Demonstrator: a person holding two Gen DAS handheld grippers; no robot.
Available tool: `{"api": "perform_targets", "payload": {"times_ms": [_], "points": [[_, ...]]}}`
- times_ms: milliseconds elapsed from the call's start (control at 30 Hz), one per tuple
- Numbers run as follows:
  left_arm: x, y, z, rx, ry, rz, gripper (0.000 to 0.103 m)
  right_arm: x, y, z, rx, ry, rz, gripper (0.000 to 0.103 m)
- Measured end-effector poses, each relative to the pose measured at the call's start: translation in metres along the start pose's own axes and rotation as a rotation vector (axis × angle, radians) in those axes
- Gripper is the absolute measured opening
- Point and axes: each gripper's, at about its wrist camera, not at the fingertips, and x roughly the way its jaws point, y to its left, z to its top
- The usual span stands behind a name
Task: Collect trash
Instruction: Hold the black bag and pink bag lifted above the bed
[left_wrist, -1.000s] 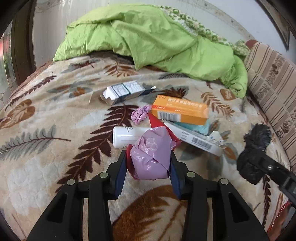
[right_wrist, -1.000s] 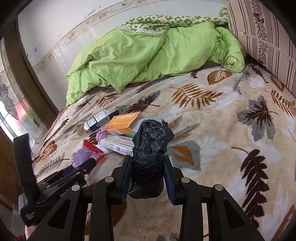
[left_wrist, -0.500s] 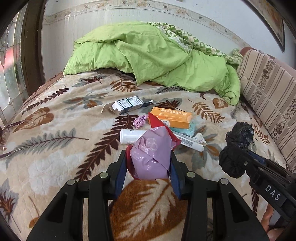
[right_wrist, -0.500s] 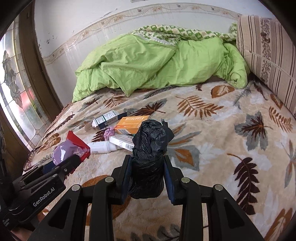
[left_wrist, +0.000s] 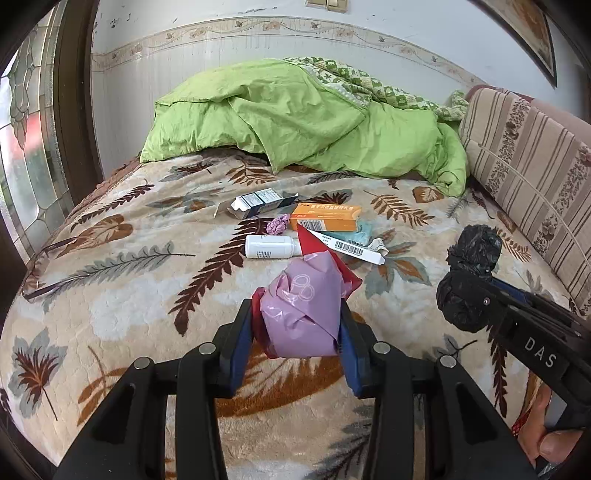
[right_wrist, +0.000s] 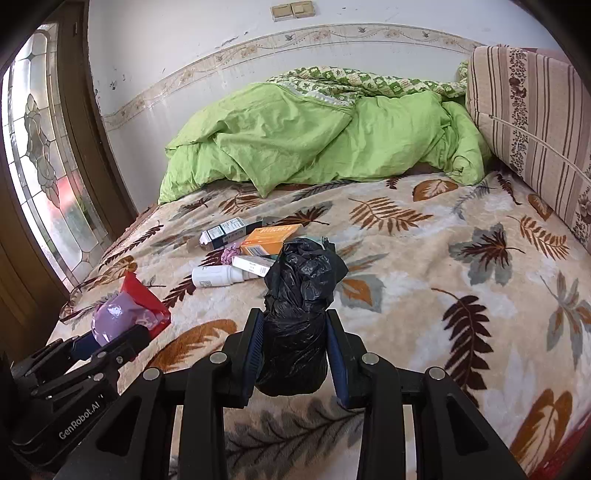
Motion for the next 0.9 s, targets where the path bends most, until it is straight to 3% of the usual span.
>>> {"api": "perform_targets", "payload": {"times_ms": [900], "points": [[0.009,-0.012,-0.002,0.067,-0.002,0.04,0.041,-0.006,0.003,-0.01,-0.004,0.021,0.037,0.035]]}}
